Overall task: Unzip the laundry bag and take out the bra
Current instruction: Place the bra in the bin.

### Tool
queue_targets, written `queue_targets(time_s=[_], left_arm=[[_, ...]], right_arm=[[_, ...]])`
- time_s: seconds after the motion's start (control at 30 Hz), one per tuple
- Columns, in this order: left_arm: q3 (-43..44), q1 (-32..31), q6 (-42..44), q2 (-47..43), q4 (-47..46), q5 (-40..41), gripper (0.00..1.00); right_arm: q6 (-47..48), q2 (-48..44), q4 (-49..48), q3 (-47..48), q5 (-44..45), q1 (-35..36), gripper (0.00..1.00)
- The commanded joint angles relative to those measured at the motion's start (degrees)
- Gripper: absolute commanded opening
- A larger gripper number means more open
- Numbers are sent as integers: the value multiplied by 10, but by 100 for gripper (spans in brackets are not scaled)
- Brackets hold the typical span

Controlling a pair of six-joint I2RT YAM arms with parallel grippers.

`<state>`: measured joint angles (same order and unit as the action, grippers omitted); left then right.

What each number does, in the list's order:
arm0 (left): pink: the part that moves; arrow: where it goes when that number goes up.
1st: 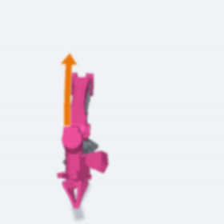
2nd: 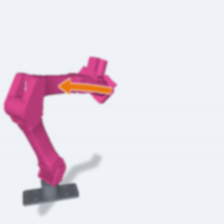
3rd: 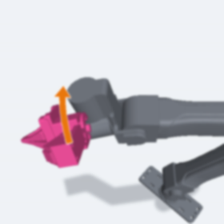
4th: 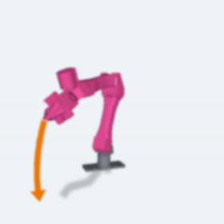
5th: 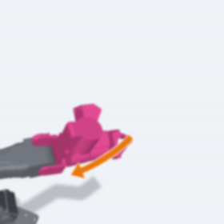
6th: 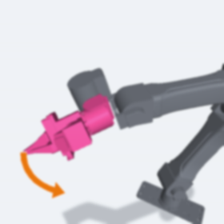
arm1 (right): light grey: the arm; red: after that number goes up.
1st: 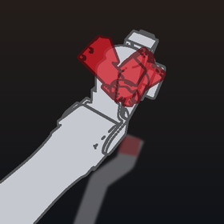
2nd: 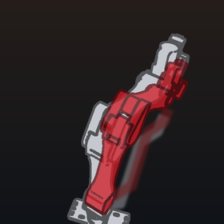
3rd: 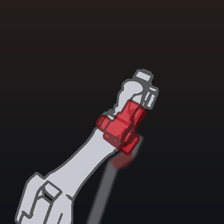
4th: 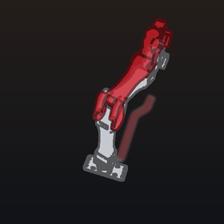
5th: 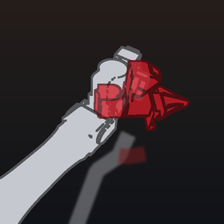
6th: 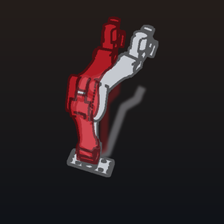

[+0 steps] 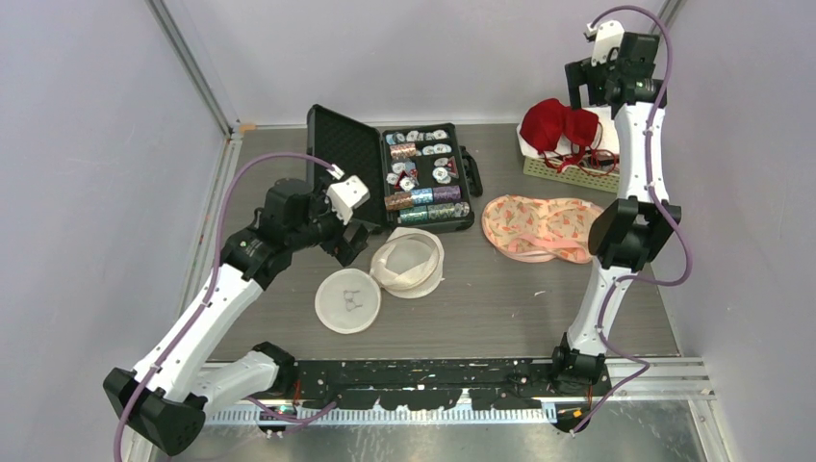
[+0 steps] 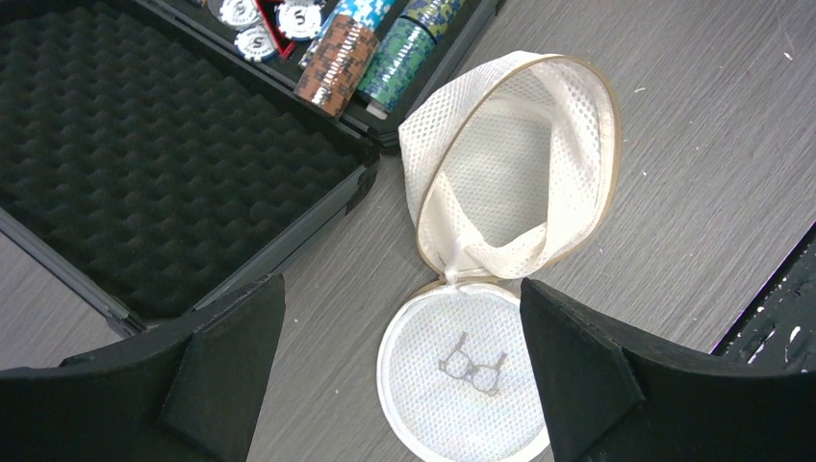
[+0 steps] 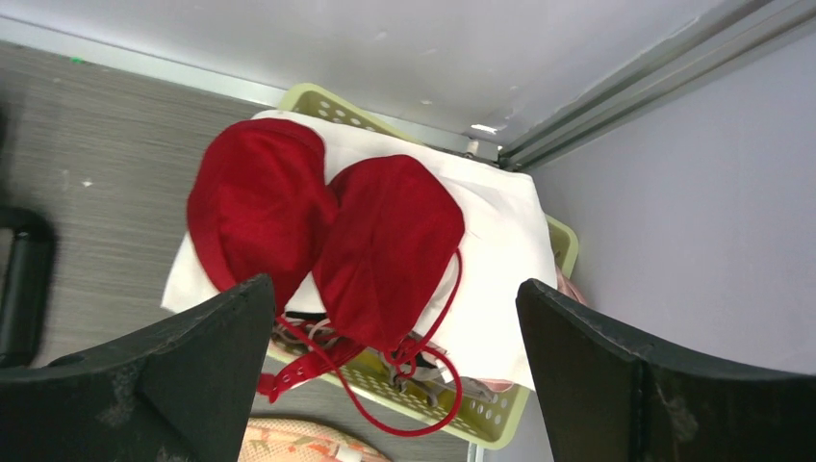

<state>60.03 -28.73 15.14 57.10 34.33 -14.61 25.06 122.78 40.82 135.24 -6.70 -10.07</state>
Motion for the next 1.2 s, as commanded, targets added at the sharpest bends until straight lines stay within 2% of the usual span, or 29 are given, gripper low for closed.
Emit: queue_targets(time_s=[0.0, 0.27, 0.43, 0.5, 0.7, 0.87, 1.03, 1.17], left_arm=[[14, 18, -14, -14, 5, -21, 93], [23, 19, -13, -18, 20, -10, 92], [26, 20, -14, -28, 34, 2, 92], [28, 21, -13, -31, 39, 7, 91], [20, 23, -7, -33, 41, 8, 91], [13, 23, -11, -30, 34, -3, 91], [12, 23, -11, -23, 31, -7, 91], [12, 23, -9, -20, 29, -5, 91]], right_arm=[[13, -60, 4, -27, -27, 16, 100], [-4, -7, -19, -20, 11, 12, 97], [-133, 64, 15, 88, -7, -39, 85], [-175, 76, 23, 106, -26, -58, 84], [-291, 61, 14, 45, -75, -110, 81], [-327, 75, 25, 32, -126, -132, 76], [-352, 93, 21, 37, -150, -133, 68], [-371, 116, 17, 56, -166, -133, 57]])
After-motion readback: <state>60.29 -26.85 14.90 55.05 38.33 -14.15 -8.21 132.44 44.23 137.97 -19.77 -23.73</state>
